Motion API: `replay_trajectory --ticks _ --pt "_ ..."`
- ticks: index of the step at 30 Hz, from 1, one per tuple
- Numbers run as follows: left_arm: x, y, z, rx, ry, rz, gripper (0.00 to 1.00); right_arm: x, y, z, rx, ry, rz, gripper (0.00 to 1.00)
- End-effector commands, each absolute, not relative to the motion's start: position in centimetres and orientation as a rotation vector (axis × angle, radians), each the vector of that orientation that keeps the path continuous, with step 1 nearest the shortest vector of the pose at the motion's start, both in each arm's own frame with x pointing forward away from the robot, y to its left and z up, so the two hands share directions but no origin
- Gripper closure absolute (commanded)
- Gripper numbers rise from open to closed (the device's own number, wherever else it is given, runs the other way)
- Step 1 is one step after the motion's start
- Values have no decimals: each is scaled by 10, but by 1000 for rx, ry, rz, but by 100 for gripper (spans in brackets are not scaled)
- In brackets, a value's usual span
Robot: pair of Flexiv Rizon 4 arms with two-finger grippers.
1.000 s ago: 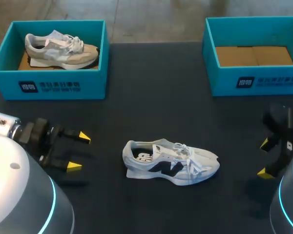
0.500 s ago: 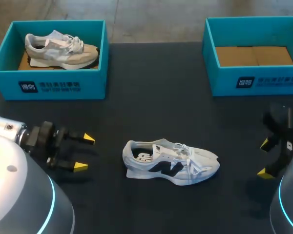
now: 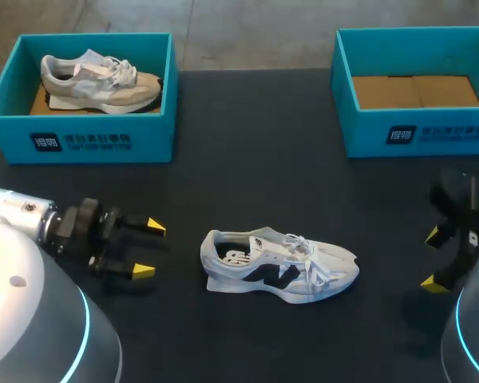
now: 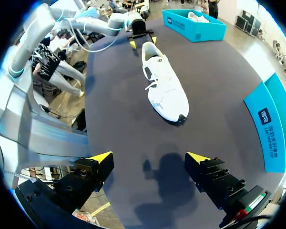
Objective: Take the shoe out of the shoebox, open the shoe tongue, remove and reinsert the insole, then place the shoe into the shoebox
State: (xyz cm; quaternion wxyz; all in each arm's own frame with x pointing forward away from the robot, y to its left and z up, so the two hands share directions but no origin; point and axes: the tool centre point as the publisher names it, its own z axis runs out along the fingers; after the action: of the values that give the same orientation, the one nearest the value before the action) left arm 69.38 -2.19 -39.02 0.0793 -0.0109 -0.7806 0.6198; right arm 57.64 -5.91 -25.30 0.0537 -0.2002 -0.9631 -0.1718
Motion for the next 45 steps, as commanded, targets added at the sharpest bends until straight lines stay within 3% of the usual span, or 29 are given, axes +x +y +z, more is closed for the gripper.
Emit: replay_trajectory --ticks 1,45 --pt "686 -35 -388 -10 -2354 1857 0 574 -59 -254 -612 -2931 -523 0" --pt "689 -109 -413 14 -2352 1839 0 574 -59 -254 -612 -2931 -523 0"
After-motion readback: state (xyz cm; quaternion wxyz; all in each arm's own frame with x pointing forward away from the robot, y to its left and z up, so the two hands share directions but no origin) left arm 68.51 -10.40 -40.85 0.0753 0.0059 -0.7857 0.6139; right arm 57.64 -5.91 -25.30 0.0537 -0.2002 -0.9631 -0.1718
